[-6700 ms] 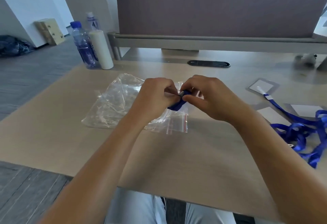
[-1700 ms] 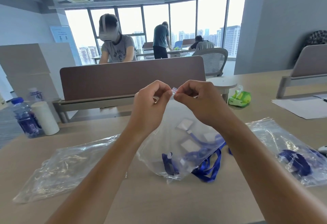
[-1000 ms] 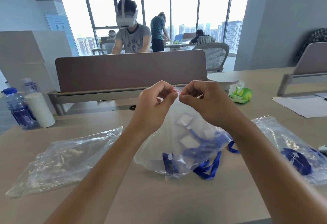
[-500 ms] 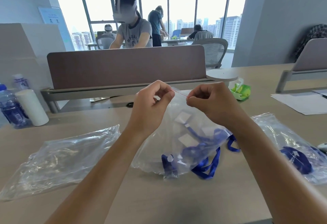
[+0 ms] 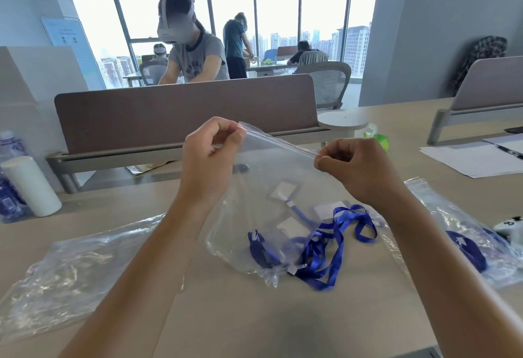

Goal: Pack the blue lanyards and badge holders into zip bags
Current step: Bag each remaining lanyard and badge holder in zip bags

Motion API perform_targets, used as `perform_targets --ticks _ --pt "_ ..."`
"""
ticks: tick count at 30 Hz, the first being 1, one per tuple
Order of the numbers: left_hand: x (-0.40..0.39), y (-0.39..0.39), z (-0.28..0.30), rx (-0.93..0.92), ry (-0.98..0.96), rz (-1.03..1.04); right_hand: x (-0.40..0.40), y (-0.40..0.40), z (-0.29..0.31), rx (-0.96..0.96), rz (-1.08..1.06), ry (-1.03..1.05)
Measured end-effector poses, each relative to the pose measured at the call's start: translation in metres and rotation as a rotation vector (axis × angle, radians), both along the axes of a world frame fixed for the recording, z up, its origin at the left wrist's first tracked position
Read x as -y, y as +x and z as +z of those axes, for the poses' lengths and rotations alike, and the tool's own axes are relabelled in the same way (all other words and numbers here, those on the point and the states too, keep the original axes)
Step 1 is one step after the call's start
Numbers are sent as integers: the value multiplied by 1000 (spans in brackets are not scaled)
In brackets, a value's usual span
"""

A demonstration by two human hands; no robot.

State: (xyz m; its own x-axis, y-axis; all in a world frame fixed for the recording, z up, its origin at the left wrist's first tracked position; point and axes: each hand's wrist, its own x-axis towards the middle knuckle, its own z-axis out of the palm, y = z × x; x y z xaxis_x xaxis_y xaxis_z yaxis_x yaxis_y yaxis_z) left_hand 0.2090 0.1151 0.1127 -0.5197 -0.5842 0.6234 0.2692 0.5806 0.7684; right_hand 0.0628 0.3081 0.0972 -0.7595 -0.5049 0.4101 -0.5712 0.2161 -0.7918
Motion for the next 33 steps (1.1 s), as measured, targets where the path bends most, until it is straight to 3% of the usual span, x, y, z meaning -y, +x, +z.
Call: perform_targets --ticks 18,22,33 --pt "0 -4 5 -57 144 33 -12 -9 -24 -86 -15 -108" --pt "16 -7 3 -38 74 80 -16 -11 -29 -95 29 -104" --pt "24 -10 0 -50 76 51 -14 -10 -25 -142 -141 -44"
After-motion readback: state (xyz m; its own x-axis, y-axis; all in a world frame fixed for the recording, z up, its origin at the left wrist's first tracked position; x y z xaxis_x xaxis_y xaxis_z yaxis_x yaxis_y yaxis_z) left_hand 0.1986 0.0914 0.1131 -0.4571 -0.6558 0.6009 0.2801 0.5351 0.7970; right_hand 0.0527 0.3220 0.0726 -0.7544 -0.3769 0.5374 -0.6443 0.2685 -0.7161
